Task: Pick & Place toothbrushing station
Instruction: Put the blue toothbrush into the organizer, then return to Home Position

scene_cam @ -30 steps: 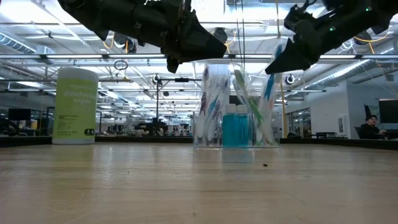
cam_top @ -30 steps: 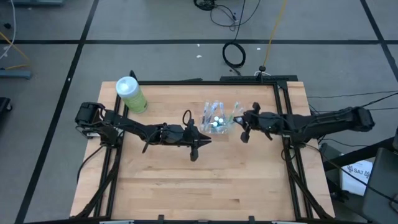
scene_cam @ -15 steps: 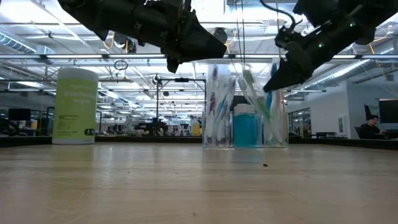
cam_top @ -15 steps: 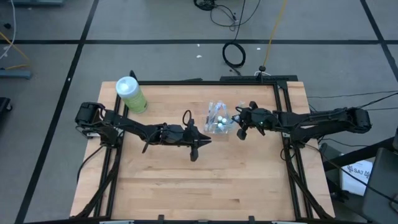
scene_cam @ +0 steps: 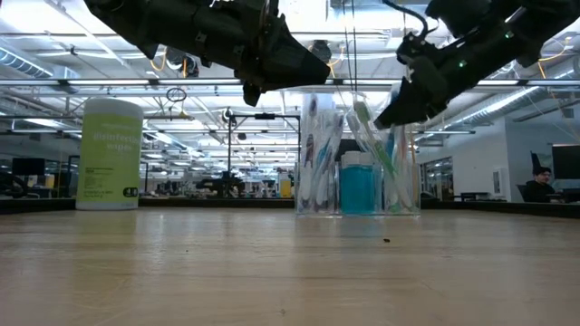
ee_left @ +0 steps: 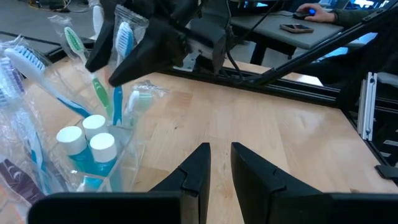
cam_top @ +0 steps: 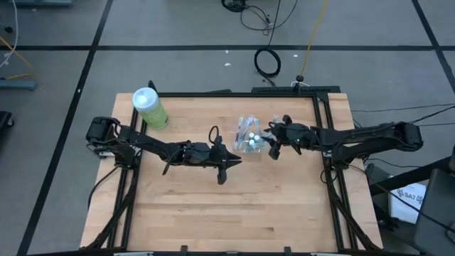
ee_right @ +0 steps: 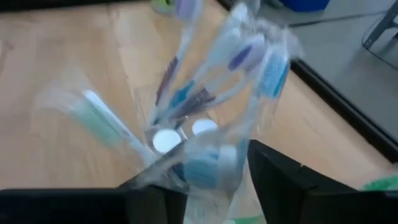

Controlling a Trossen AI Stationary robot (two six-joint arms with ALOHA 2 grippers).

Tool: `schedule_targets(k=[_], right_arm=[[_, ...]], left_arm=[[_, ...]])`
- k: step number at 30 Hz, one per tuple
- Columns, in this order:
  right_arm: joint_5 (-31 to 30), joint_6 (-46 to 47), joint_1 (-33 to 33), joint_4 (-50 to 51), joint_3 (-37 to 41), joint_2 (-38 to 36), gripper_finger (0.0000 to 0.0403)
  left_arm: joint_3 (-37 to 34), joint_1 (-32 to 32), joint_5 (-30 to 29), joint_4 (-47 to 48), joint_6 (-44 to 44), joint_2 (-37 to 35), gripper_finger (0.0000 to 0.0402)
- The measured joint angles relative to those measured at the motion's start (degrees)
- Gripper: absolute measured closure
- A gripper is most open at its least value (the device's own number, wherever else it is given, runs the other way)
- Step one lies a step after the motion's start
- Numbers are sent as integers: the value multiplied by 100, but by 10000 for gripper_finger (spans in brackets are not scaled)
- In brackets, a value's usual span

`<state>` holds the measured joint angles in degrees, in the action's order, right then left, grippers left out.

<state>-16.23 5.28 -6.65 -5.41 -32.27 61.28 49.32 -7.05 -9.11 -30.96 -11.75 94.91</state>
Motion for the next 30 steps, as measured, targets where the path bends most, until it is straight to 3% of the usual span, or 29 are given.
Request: schedule_targets(k=[5, 13, 21, 25, 27, 30], right_arm=[[-4, 0, 119, -39, 2, -426, 239], [-7, 0, 380, -32, 2, -1297, 248], [4, -20, 778, -33, 2, -1612, 252], [28, -20, 932, -40, 2, -1666, 267], [252, -20, 980, -40, 2, -1705, 283], [826, -39, 1007, -122, 2, -1822, 318]], left_arm=[[-2, 0, 1, 64, -1, 0, 337], [-4, 0, 1, 441, -2, -177, 337], [-4, -122, -586, 1580, 99, -1113, 337], [-4, -214, -774, 2106, 405, -1635, 365], [-4, -251, -793, 2439, 513, -1916, 390], [-4, -288, -799, 2833, 528, -2328, 392]])
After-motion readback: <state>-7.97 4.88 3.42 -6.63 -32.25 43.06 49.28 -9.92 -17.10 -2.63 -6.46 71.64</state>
